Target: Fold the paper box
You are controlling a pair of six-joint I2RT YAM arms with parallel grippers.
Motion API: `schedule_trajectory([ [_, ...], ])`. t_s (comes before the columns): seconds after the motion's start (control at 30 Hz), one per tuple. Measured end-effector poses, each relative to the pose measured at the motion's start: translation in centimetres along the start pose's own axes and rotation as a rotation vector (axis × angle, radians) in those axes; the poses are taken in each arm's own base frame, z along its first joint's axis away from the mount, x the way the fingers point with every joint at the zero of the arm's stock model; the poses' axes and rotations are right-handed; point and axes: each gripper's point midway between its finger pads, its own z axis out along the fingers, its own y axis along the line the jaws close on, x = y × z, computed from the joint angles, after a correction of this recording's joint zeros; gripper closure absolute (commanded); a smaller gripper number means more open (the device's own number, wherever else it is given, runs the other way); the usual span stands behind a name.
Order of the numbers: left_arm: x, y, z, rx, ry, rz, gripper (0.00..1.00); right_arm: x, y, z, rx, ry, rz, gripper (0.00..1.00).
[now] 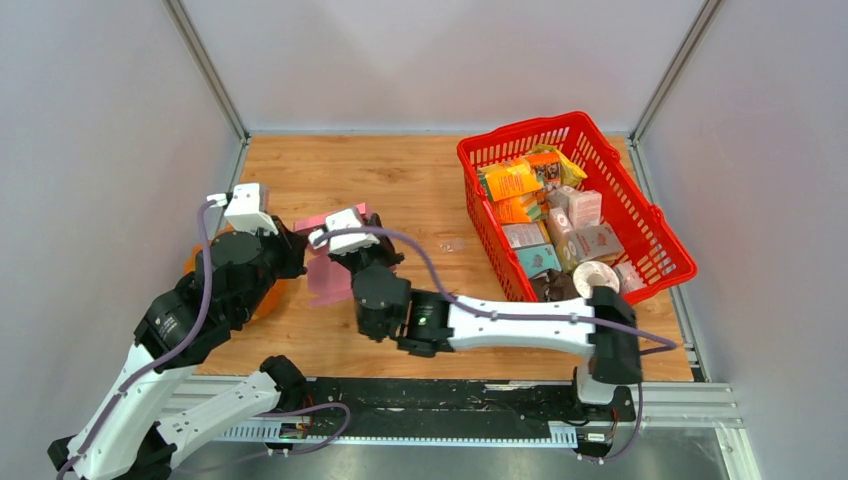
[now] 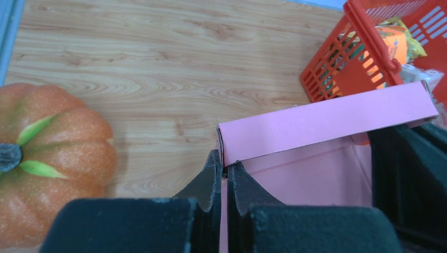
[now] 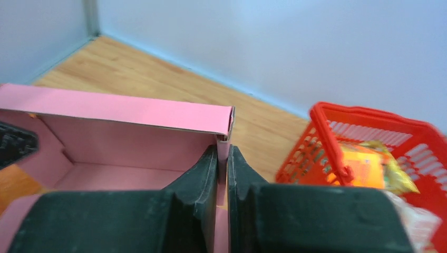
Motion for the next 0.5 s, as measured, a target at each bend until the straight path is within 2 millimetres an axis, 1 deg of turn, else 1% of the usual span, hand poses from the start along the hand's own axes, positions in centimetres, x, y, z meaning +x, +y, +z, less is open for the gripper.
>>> schedule_trajectory([
  [0.07, -0.1, 0.5, 0.0, -0.031, -0.010, -0.008, 1.00, 0.1, 0.6, 0.2, 0.097, -0.025, -0.026, 1.00],
  [0.17, -0.3, 1.3, 0.1, -0.074, -0.022, -0.012, 1.00, 0.3, 1.6, 0.3, 0.199, -0.046, -0.096, 1.00],
  [0.23, -0.3, 2.1, 0.1, -0.114, -0.026, -0.006, 1.00, 0.2, 2.3, 0.3, 0.229, -0.051, -0.139, 1.00],
  [0.3, -0.2, 2.3, 0.1, -0.129, -0.027, -0.007, 1.00, 0.1, 2.4, -0.1, 0.236, -0.062, -0.149, 1.00],
  [0.37, -0.4, 2.3, 0.2, -0.127, -0.033, -0.014, 1.00, -0.2, 2.3, -0.7, 0.231, -0.075, -0.120, 0.88],
  [0.4, -0.5, 2.1, 0.2, -0.120, -0.036, -0.020, 1.00, -0.3, 2.1, -1.0, 0.217, -0.079, -0.128, 0.77],
  [0.43, -0.5, 1.9, 0.2, -0.112, -0.038, -0.024, 1.00, -0.4, 1.8, -1.4, 0.200, -0.087, -0.112, 0.58],
  [0.5, -0.7, 1.5, 0.3, -0.095, -0.045, -0.031, 1.00, -0.5, 1.3, -1.9, 0.133, -0.094, -0.137, 0.41],
])
